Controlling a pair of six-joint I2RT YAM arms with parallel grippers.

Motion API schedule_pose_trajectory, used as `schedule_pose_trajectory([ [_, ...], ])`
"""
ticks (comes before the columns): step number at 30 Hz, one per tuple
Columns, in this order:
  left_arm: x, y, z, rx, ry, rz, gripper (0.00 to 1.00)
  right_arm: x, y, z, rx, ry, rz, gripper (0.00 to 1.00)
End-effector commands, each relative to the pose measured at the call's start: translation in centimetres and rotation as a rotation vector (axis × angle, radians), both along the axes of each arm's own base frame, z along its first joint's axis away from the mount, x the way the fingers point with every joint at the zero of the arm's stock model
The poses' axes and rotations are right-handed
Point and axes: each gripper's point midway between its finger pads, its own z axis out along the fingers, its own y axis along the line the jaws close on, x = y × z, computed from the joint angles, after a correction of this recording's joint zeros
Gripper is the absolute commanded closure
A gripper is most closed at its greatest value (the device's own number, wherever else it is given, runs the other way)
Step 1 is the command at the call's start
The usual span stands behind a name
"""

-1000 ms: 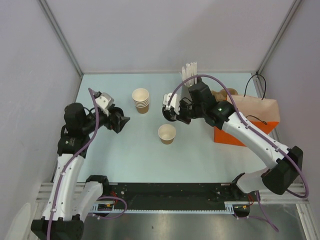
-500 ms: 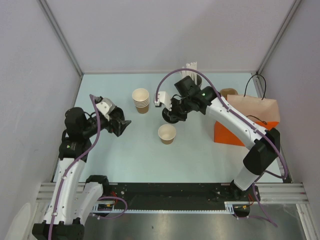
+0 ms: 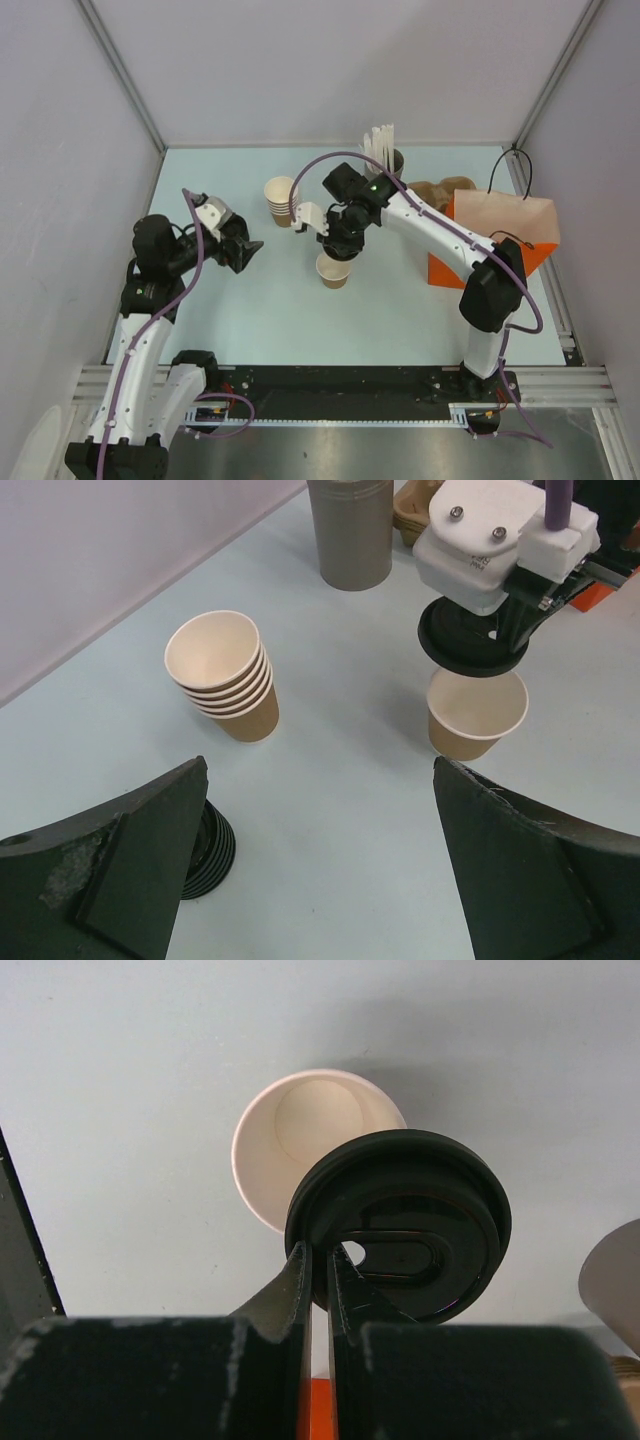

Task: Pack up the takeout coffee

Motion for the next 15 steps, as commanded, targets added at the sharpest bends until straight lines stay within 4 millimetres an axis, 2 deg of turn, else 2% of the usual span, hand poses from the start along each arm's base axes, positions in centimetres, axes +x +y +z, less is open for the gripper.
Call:
schedule_pose_trajectory([
  [1, -0.1, -0.2, 1.2, 0.01, -0.079, -0.028, 0.01, -0.2, 1.3, 0.4, 0.007, -0.046, 0.027, 0.98],
  [9, 0.2, -0.2, 0.7, 0.015, -0.066, -0.03, 0.01, -1.3, 2.4, -2.0, -0.068, -0.034, 0.073, 0.98],
  [15, 0.1, -0.2, 0.7, 0.015, -0.063, -0.03, 0.0, -1.6, 1.9, -2.2, -0.077, -0.014, 0.077, 0.98],
])
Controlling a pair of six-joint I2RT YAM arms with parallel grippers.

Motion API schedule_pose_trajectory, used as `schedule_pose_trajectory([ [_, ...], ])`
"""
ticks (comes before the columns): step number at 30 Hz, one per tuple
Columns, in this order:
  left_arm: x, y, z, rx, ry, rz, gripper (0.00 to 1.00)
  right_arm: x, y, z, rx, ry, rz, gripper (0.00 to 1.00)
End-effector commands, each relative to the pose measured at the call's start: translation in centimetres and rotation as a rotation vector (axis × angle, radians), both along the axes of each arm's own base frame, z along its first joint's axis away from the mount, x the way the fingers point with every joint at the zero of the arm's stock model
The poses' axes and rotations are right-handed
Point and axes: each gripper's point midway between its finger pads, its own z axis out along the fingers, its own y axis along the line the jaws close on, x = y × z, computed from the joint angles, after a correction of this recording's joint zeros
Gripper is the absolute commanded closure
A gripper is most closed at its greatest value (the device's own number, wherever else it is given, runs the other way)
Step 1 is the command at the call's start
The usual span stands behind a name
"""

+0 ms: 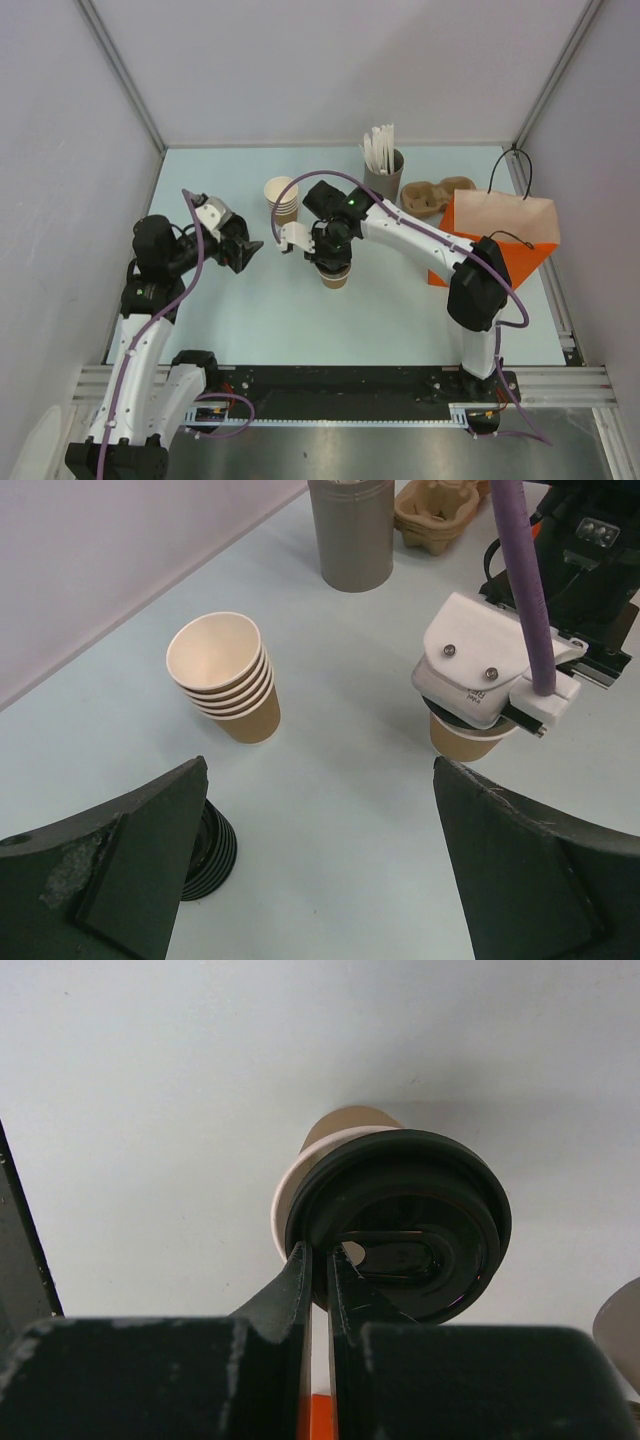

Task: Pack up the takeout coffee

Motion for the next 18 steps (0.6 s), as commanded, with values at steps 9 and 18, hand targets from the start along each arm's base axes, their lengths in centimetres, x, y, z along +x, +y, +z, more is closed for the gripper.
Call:
schedule_pose_trajectory([
  [9, 0.3, -0.2, 0.4, 0.016, -0.046, -0.032, 0.01, -0.5, -0.5, 0.1, -0.02, 0.003, 0.023, 0.98],
  [18, 0.3, -0.3, 0.3, 0.016, -0.04, -0.038, 0.01, -1.5, -0.5, -0.5, -0.043, 0.023, 0.048, 0.98],
])
